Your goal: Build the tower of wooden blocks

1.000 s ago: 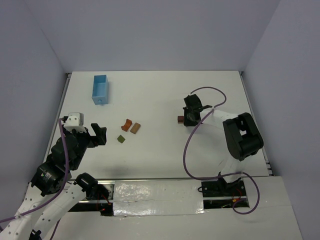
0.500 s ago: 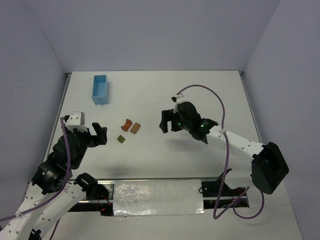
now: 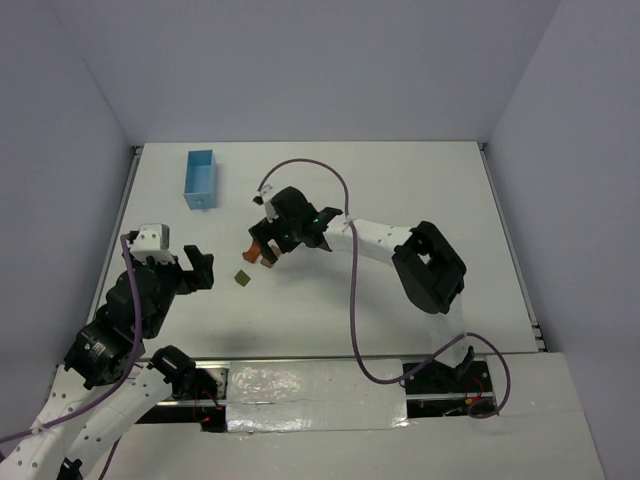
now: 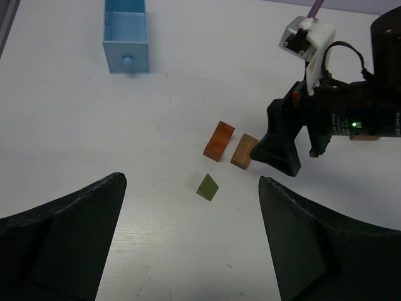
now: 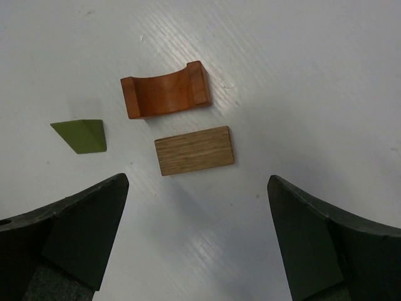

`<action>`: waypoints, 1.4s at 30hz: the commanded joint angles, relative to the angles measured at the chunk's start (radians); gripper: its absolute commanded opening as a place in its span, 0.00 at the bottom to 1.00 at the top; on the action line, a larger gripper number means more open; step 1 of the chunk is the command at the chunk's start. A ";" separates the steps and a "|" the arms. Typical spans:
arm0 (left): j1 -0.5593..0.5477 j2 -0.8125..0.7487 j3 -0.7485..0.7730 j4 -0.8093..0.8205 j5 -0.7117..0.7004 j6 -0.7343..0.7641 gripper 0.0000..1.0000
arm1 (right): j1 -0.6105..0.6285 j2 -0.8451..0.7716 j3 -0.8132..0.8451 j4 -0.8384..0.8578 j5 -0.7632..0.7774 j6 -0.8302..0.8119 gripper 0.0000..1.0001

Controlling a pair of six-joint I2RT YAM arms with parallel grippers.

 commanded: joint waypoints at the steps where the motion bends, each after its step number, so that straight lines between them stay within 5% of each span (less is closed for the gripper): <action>1: 0.002 0.008 0.003 0.028 -0.015 0.010 0.99 | 0.023 0.058 0.092 -0.086 0.019 -0.084 1.00; 24: 0.002 0.024 0.000 0.037 0.007 0.020 1.00 | 0.055 0.228 0.237 -0.111 0.051 -0.135 0.85; 36: 0.002 0.021 0.002 0.037 0.011 0.022 1.00 | 0.057 0.234 0.253 -0.125 0.043 -0.129 0.57; 42: 0.002 0.019 0.000 0.037 0.013 0.023 0.99 | 0.054 0.093 0.163 -0.085 0.117 -0.017 0.47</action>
